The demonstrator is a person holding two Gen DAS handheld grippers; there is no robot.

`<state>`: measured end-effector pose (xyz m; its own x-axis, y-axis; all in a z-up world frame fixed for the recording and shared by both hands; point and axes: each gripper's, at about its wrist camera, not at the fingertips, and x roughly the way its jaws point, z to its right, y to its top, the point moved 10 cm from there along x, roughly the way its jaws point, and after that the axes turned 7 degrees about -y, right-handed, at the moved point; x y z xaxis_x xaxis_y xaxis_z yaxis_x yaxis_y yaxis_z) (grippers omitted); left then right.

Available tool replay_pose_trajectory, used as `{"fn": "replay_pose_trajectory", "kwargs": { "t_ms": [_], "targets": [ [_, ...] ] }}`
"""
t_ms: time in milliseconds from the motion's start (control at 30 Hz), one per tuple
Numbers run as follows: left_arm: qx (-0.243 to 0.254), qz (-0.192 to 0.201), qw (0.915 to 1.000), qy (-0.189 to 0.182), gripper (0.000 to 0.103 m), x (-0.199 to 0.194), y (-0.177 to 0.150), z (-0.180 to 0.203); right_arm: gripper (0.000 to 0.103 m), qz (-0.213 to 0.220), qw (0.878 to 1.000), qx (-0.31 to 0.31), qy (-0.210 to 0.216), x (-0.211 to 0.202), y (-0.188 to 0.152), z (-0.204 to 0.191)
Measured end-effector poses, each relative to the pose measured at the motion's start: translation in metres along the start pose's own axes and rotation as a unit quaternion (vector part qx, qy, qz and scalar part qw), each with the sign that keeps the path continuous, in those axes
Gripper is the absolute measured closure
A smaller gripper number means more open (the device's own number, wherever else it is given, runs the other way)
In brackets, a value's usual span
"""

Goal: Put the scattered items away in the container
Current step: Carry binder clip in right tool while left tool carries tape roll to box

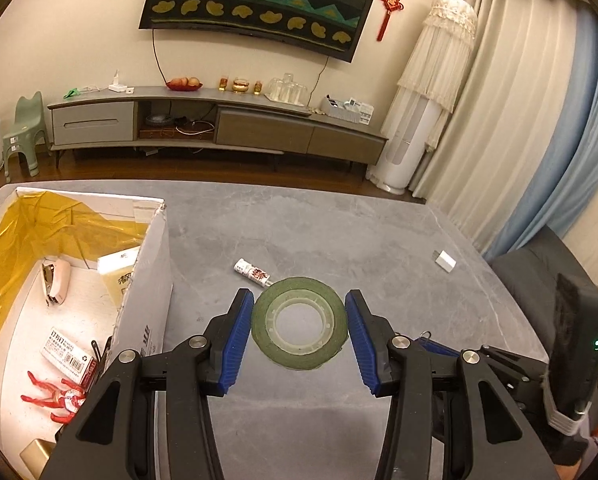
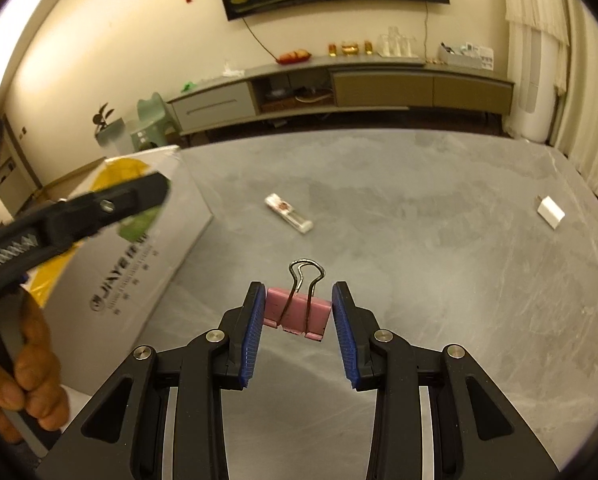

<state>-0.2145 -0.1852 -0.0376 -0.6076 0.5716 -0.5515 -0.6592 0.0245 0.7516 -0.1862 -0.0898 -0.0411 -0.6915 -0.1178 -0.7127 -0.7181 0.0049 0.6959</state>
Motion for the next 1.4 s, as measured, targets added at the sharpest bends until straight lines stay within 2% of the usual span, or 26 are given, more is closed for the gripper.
{"fn": "replay_pose_trajectory", "kwargs": {
  "t_ms": [400, 833, 1400],
  "targets": [
    [-0.019, 0.025, 0.9994, -0.016, 0.054, -0.03, 0.0, 0.002, 0.067, 0.009, 1.0, -0.011, 0.013, -0.027, 0.008, -0.024],
    [-0.061, 0.076, 0.9949, -0.025, 0.054, -0.085, 0.005, -0.025, 0.067, 0.029, 0.998, -0.042, 0.042, -0.054, 0.021, -0.078],
    [-0.085, 0.115, 0.9894, -0.024, 0.054, -0.114, 0.019, -0.048, 0.067, 0.048, 0.994, -0.079, 0.066, -0.074, 0.039, -0.138]
  ]
}}
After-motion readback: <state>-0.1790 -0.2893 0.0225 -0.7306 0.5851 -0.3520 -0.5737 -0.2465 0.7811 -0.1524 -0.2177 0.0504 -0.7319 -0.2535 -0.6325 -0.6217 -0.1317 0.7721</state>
